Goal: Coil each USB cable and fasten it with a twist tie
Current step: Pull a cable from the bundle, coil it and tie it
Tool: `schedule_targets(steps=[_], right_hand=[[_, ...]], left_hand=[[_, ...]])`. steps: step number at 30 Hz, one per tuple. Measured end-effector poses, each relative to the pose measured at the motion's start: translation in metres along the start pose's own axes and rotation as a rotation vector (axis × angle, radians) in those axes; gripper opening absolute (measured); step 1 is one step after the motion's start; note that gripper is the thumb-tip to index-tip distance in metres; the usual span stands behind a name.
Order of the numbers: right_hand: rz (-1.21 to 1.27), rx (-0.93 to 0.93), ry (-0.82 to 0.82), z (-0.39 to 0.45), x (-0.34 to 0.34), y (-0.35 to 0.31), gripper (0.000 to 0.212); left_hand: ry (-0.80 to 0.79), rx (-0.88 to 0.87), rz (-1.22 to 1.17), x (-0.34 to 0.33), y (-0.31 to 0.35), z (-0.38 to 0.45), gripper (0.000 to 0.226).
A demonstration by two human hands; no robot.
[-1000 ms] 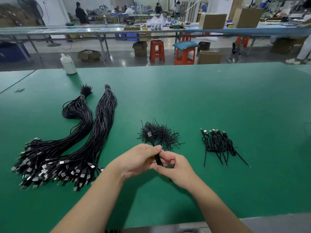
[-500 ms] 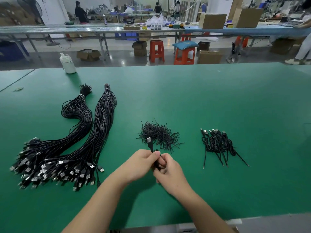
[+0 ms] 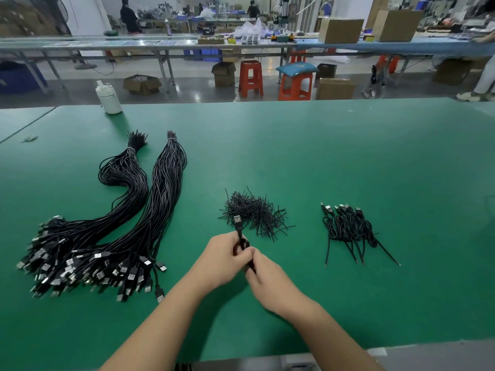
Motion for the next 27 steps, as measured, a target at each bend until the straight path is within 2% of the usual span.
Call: schedule_targets(steps=[3,8,15,17,19,20,21,22,24,26,27], right_hand=[[0.255,-0.102,-0.036,0.006,-0.003,0.003,0.02],[0.229,-0.076,-0.018,0.01,-0.006,0.006,0.033],[-0.246,-0.023,0.022,0.011,-0.012,0.023,0.028],[-0.281,-0.033,0.077,0.015,-0.012,0.029,0.029],[-0.28,-0.061,0.149,0.017,-0.01,0.037,0.027],[-0.268,-0.066,0.184,0.017,-0.01,0.04,0.027],[-0.255,-0.064,0.211,0.016,-0.011,0.043,0.028],[-0.245,-0.059,0.228,0.015,-0.012,0.045,0.029],[-0.226,-0.047,0.248,0.014,-0.015,0.049,0.03],[-0.208,-0.036,0.257,0.014,-0.015,0.051,0.031],[-0.195,-0.029,0.264,0.015,-0.015,0.051,0.031]], left_hand=[[0.001,0.037,0.027,-0.001,-0.003,0.005,0.02],[-0.073,0.132,-0.154,-0.003,-0.009,0.013,0.027],[-0.127,0.165,-0.08,-0.021,-0.013,0.021,0.033],[-0.2,0.152,-0.167,-0.022,-0.019,0.025,0.035],[-0.382,0.126,-0.294,-0.017,-0.027,0.031,0.015],[-0.462,0.12,-0.265,-0.015,-0.035,0.036,0.015],[-0.488,0.119,-0.152,-0.013,-0.045,0.044,0.025],[-0.442,0.137,0.015,-0.012,-0.056,0.053,0.03],[-0.201,0.215,0.287,-0.009,-0.074,0.071,0.031],[-0.015,0.274,0.314,-0.01,-0.084,0.083,0.034],[0.02,0.287,0.3,-0.011,-0.087,0.088,0.036]])
Point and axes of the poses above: each hand's wrist, its own z-axis towards the middle knuckle, its own x-axis out of the back of the hand, y = z × x, the point moved 2 cm from there along z, towards the middle knuckle, and after that the axes turned 6 degrees about z, right-handed, at the moved point
